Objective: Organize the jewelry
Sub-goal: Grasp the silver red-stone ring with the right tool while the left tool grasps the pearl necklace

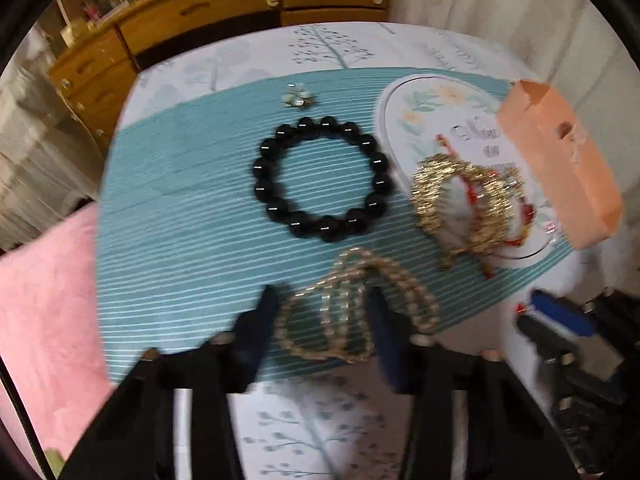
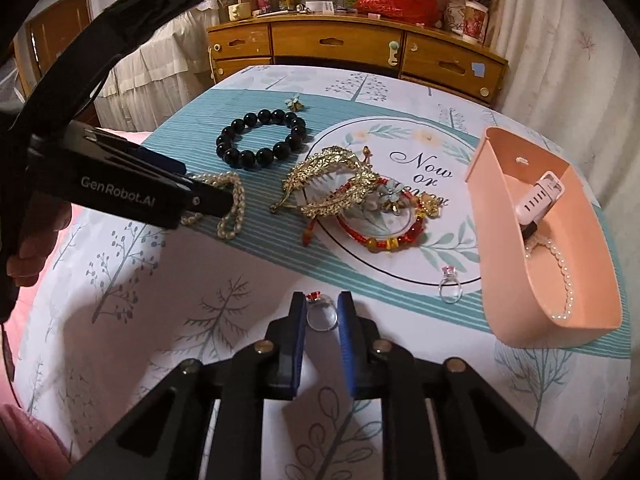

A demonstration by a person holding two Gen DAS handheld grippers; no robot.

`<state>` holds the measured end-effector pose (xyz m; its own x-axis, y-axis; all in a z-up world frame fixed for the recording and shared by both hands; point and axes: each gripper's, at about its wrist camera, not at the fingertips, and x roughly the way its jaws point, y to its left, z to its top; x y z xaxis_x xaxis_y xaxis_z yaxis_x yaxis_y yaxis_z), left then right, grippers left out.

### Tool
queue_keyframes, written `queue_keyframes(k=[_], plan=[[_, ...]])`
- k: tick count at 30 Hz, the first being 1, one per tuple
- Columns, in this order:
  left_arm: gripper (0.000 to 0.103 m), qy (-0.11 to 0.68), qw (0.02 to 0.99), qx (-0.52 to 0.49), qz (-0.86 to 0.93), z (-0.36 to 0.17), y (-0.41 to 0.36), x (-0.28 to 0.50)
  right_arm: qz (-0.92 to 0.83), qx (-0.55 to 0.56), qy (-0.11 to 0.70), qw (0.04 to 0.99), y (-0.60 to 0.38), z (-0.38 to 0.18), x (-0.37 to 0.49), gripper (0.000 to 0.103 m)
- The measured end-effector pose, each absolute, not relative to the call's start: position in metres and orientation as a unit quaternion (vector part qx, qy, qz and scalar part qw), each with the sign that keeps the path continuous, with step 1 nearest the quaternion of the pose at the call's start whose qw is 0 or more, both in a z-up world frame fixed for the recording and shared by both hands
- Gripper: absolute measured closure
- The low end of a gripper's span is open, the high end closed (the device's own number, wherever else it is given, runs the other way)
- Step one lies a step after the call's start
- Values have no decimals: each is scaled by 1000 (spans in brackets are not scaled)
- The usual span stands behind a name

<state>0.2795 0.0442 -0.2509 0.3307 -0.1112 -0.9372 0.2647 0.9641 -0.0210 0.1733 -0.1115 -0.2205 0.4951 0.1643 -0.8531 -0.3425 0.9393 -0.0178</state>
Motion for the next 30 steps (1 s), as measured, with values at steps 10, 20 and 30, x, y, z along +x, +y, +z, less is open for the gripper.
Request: queue_keyframes(k=[10,20,30], plan=[[100,587,799,28,-122,-246,46,267,156,-88,505,844,-113,-218,178,87],[100,590,799,-14,-115,-214,58,215,162,49,542,823,-134,-216,168,88],[100,529,839,-51,-117,-123,72,172,141,125,519,834,-150,-179,127,88]])
